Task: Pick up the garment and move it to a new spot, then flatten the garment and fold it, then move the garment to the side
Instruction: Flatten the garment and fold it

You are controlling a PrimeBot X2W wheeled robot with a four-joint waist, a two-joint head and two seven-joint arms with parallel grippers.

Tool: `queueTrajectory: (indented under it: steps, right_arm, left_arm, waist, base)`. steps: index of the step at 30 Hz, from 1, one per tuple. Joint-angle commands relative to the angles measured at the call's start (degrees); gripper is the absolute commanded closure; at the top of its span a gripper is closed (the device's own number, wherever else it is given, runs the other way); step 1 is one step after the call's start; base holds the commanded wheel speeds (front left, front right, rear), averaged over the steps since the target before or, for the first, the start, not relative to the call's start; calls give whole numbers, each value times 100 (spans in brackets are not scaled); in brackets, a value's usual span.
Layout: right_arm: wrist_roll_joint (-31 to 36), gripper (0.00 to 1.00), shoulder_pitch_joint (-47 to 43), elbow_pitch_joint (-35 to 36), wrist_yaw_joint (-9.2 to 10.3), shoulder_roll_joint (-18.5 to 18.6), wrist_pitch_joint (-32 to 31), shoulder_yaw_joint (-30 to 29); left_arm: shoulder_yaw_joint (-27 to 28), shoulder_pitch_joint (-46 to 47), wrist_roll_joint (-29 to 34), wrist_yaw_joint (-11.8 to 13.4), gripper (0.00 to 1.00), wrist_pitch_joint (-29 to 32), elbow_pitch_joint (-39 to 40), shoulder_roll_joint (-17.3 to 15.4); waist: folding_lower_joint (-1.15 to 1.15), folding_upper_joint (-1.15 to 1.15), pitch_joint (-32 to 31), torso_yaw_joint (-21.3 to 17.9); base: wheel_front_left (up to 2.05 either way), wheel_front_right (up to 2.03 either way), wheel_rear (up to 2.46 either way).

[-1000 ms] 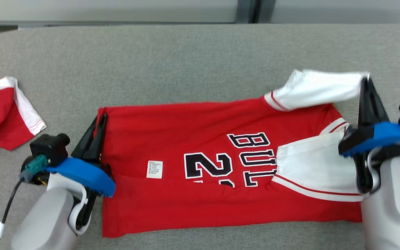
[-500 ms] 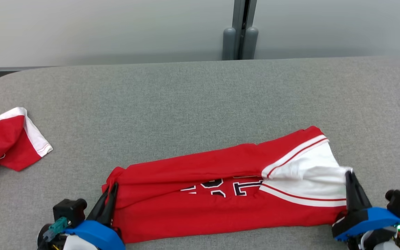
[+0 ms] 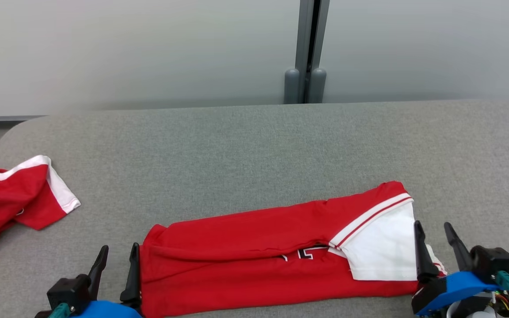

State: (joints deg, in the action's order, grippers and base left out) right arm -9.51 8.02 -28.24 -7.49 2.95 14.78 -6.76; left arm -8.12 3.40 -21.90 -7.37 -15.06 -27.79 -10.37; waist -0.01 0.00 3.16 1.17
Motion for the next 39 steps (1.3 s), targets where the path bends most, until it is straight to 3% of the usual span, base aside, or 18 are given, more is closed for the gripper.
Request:
queueTrajectory:
  steps: [1, 7, 17, 29, 35, 36, 37, 38, 39]
  right_arm:
    - [130, 0, 85, 13, 0, 8, 37, 62]
    - [180, 0, 97, -251, 0, 9, 45, 382]
    - [172, 0, 112, -565, 0, 8, 47, 450]
    - [1128, 0, 1133, -1607, 0, 45, -642, -515]
    - [1256, 0, 1199, -2184, 1, 17, -956, -845]
    - [1237, 12, 1165, -2326, 1, 5, -1032, -805]
    - [1159, 65, 1152, -2430, 1, -18, -1019, -775]
    - [1066, 100, 1135, -2507, 1, -31, -974, -774]
    - [1001, 100, 1109, -2572, 1, -35, -946, -748]
  left_arm:
    - [124, -125, 184, 17, 0, -15, 150, 86]
    - [288, -489, 691, -3, 0, -15, 302, 359]
    - [248, -616, 752, -13, 0, -15, 163, 556]
    - [-298, -135, 255, -14, 0, -15, 44, 245]
    - [-409, -21, 63, -14, 0, -15, 34, 106]
    - [-418, -7, 49, -14, 0, -15, 35, 79]
    - [-420, 10, 25, -14, 0, -15, 39, 56]
    - [-415, 21, 19, -14, 0, -15, 37, 38]
    - [-400, 25, 6, -14, 0, -15, 32, 25]
  waist:
    - [1, 0, -87, 5]
    - [1, 0, -334, 71]
    - [1, 0, -365, 114]
    - [1, 0, 428, 348]
    - [1, 0, 603, 432]
    - [1, 0, 614, 435]
    - [1, 0, 624, 432]
    - [1, 0, 625, 421]
    - [1, 0, 616, 398]
  base:
    - [0, 0, 0]
    - [0, 0, 0]
    - [0, 0, 0]
    - [0, 0, 0]
    - [0, 0, 0]
    - [0, 0, 0]
    - [0, 0, 0]
    - [0, 0, 0]
    - [0, 0, 0]
